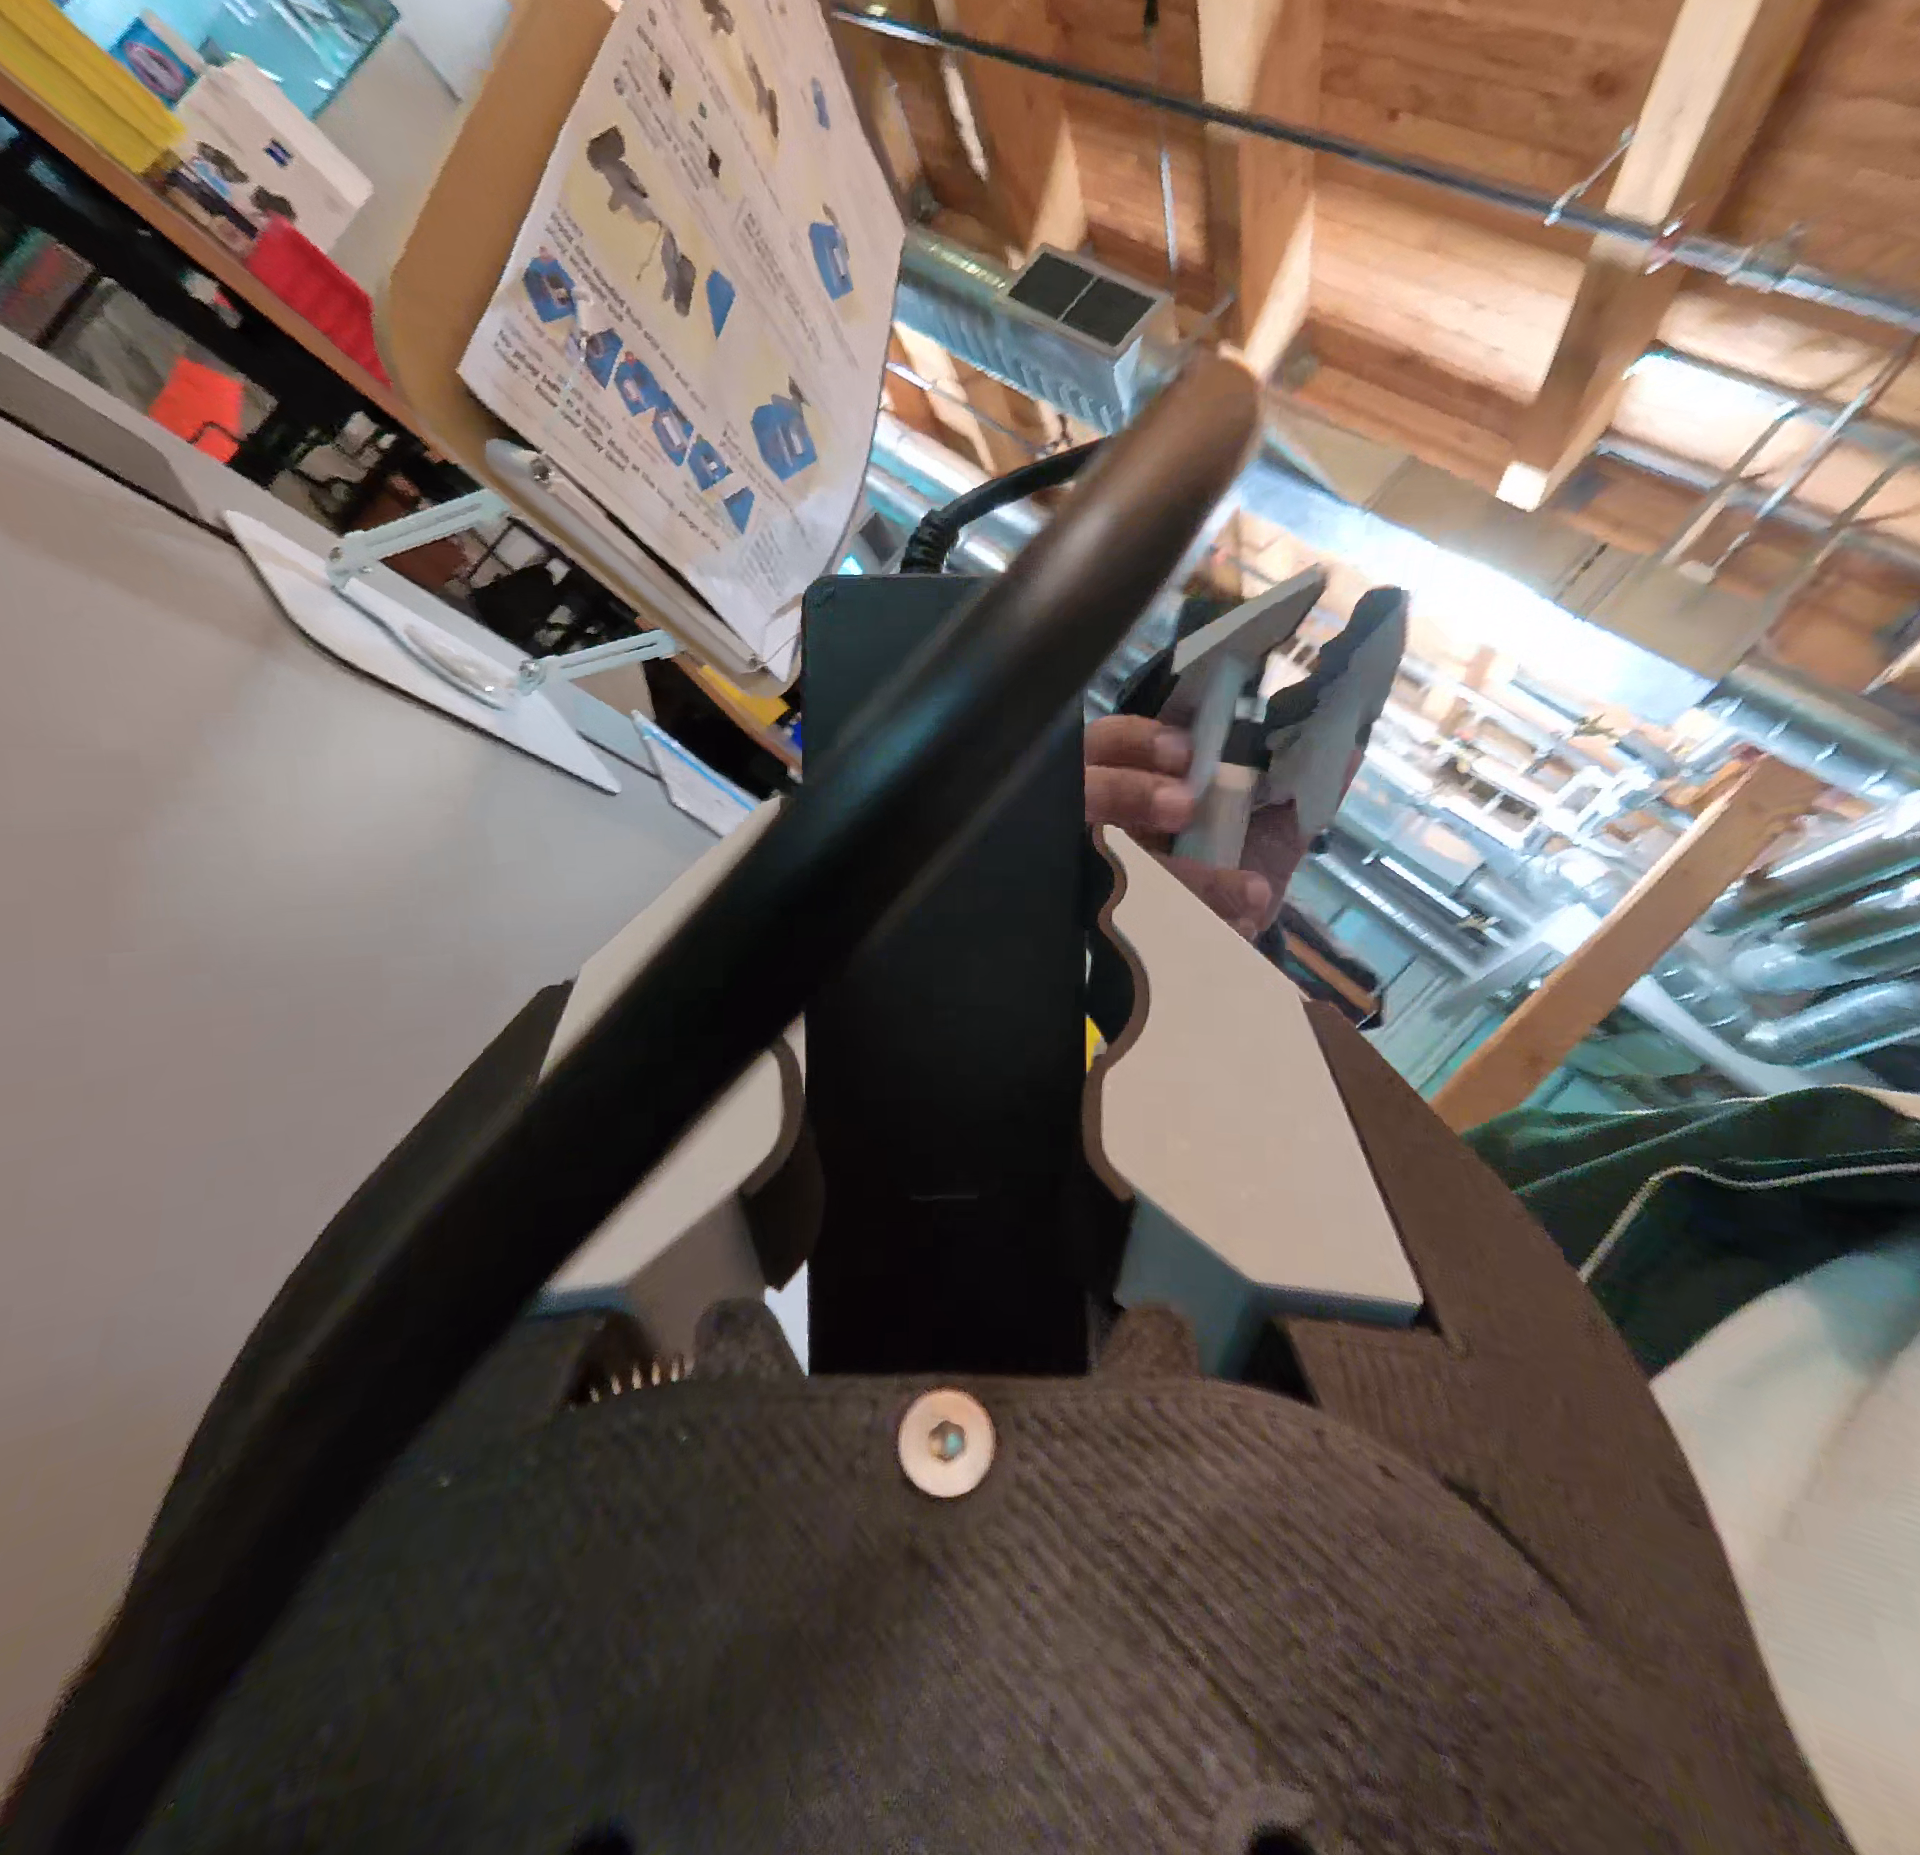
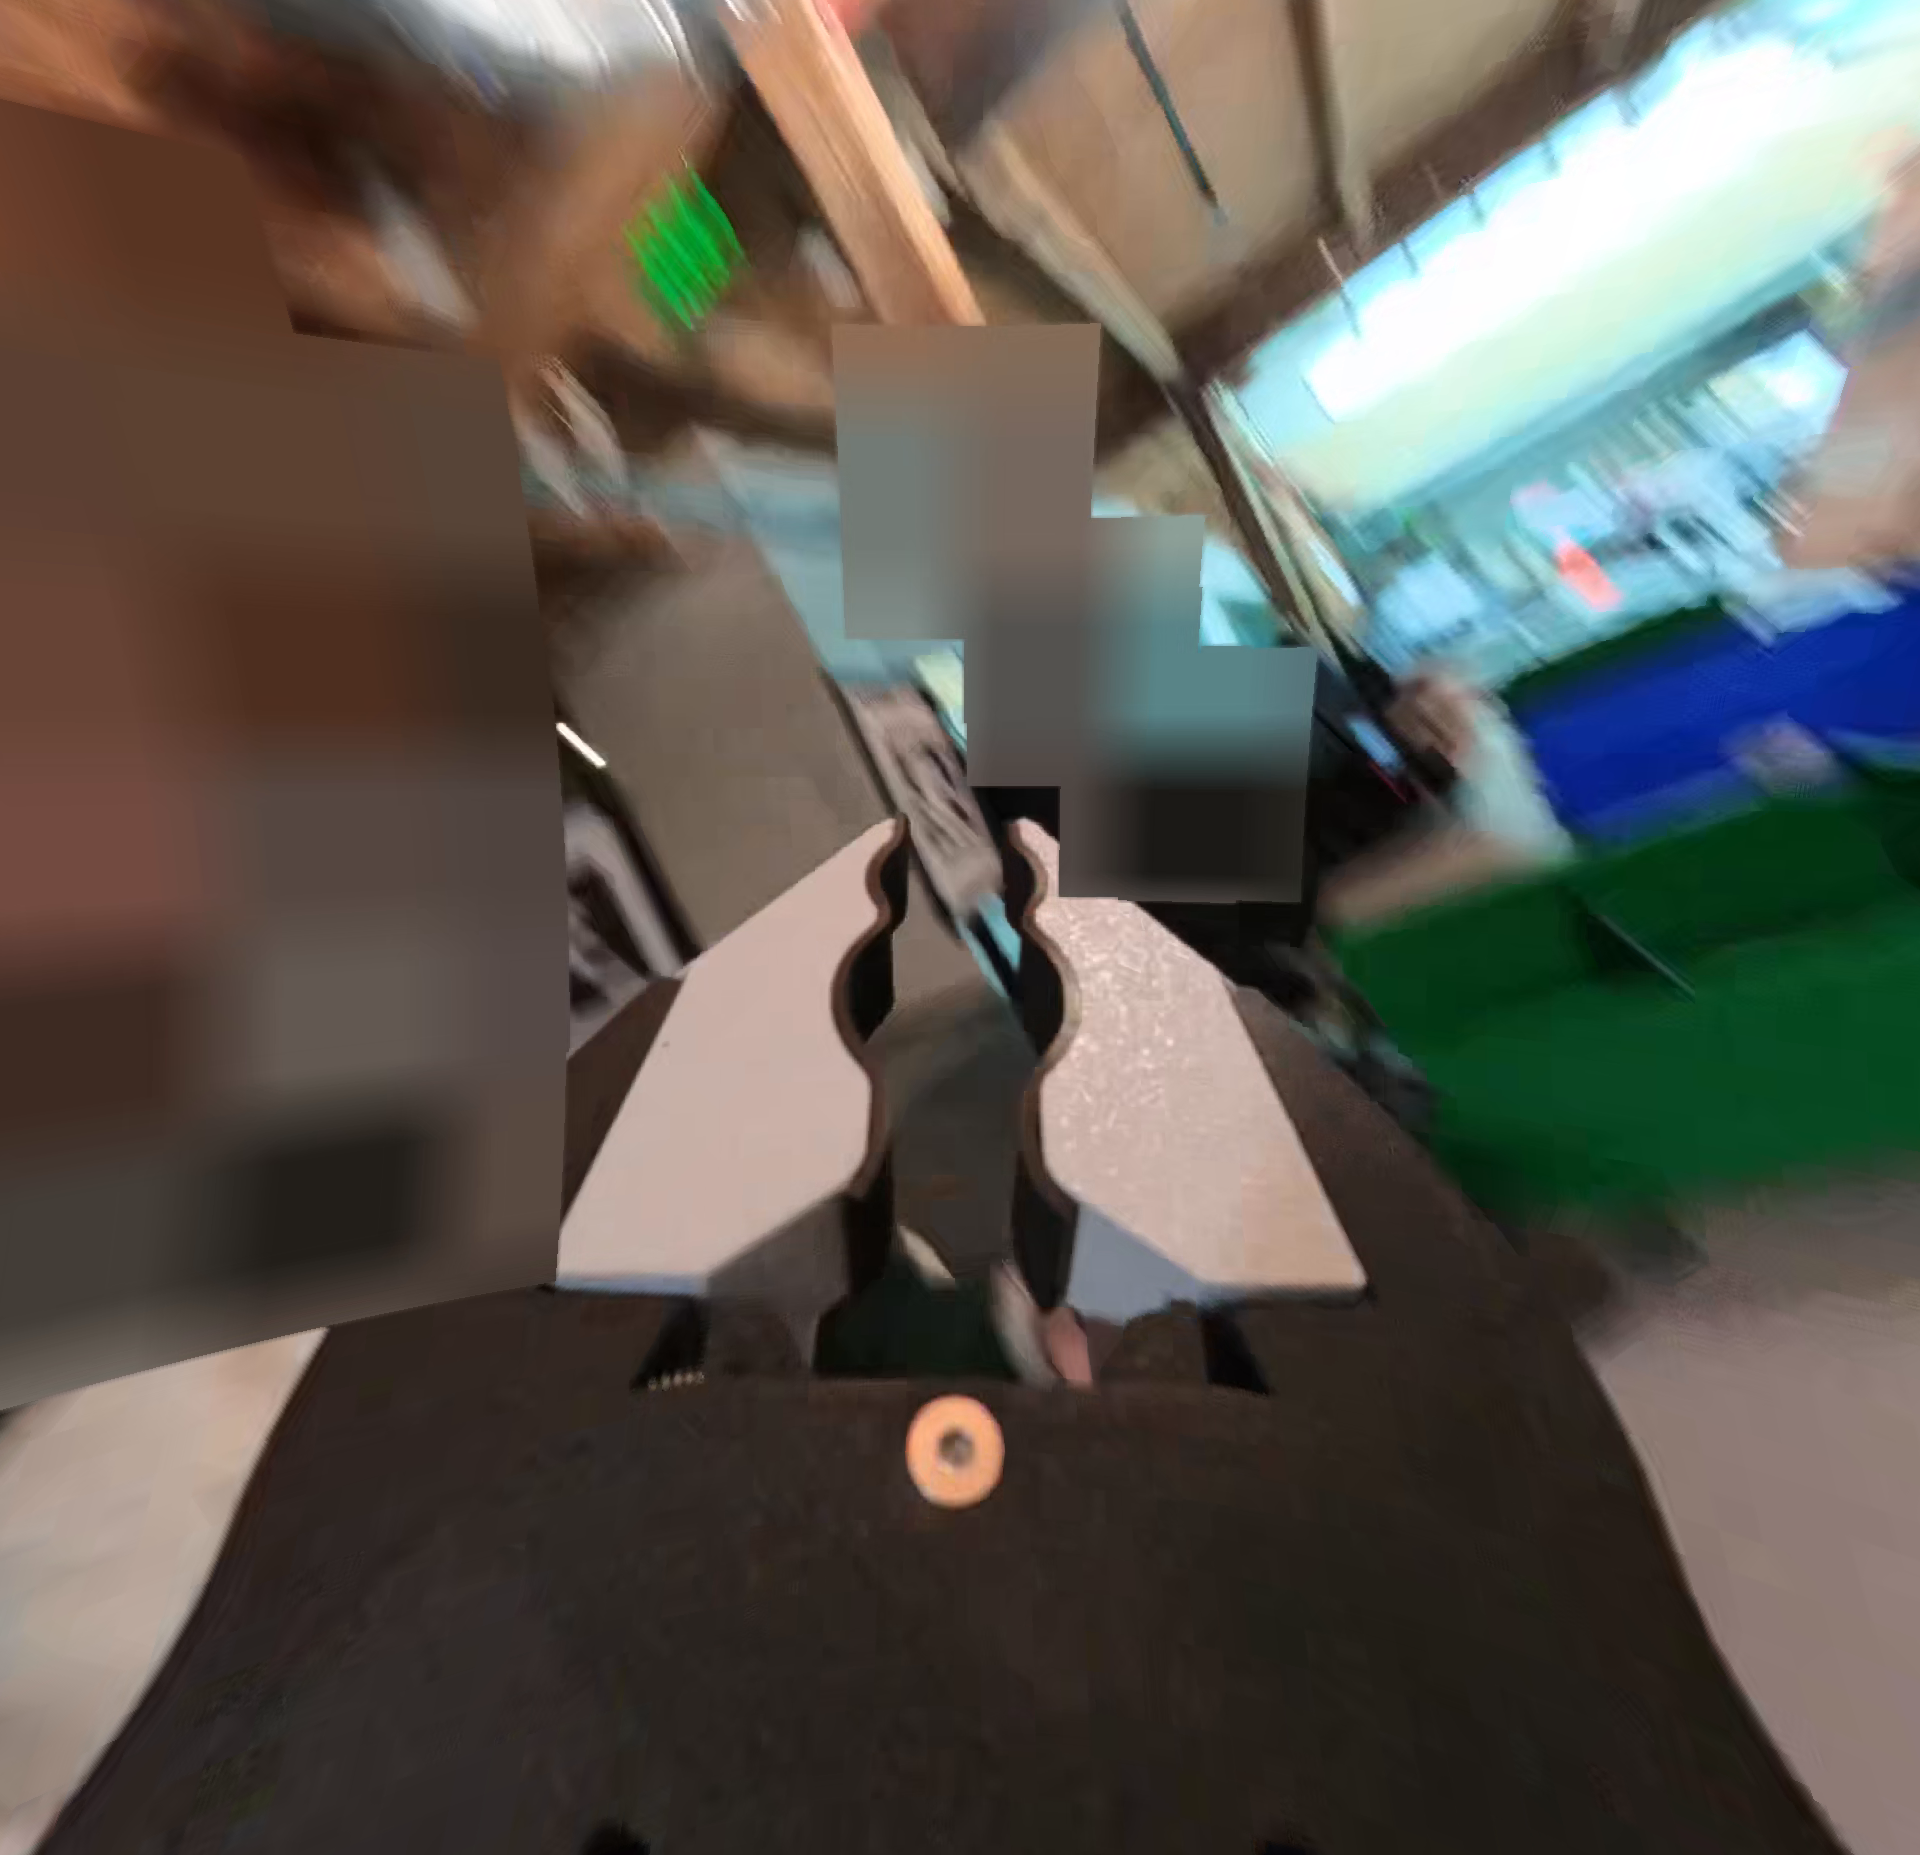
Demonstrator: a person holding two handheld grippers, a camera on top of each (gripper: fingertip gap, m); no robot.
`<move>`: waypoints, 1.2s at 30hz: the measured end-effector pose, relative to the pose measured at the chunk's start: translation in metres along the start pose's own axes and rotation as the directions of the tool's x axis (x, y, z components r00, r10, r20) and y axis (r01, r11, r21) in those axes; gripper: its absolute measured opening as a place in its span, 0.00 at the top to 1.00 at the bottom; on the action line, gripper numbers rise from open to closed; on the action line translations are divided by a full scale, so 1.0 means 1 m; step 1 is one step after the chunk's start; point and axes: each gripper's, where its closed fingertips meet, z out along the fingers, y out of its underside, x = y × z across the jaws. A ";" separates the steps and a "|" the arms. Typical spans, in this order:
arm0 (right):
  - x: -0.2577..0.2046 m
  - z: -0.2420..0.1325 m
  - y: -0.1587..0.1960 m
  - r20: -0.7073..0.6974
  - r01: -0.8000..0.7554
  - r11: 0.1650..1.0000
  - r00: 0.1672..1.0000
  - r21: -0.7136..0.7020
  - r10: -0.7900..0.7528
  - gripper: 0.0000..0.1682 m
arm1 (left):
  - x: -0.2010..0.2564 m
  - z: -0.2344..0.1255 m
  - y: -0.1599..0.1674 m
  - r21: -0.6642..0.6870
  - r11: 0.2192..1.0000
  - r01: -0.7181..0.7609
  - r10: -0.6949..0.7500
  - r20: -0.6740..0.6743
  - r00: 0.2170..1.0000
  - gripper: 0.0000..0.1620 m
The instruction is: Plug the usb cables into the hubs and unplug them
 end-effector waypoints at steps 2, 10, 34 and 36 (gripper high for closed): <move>0.027 0.004 0.049 -0.144 0.069 0.949 0.983 -0.306 -0.118 0.91 | -0.003 0.002 0.003 -0.019 1.000 -0.012 0.012 0.019 1.000 0.70; 0.035 -0.010 0.097 -0.140 0.349 0.732 0.846 -0.585 -0.515 1.00 | -0.011 0.027 0.006 -0.042 0.998 0.036 -0.037 -0.032 0.999 0.70; 0.001 -0.002 0.090 -0.226 0.390 0.698 0.754 -0.601 -0.617 1.00 | -0.036 0.140 0.049 -0.205 0.967 0.155 -0.184 -0.133 0.974 0.68; 0.002 0.022 0.082 -0.203 0.437 0.678 0.733 -0.591 -0.649 1.00 | -0.039 0.144 0.049 -0.200 0.966 0.163 -0.191 -0.130 0.973 0.67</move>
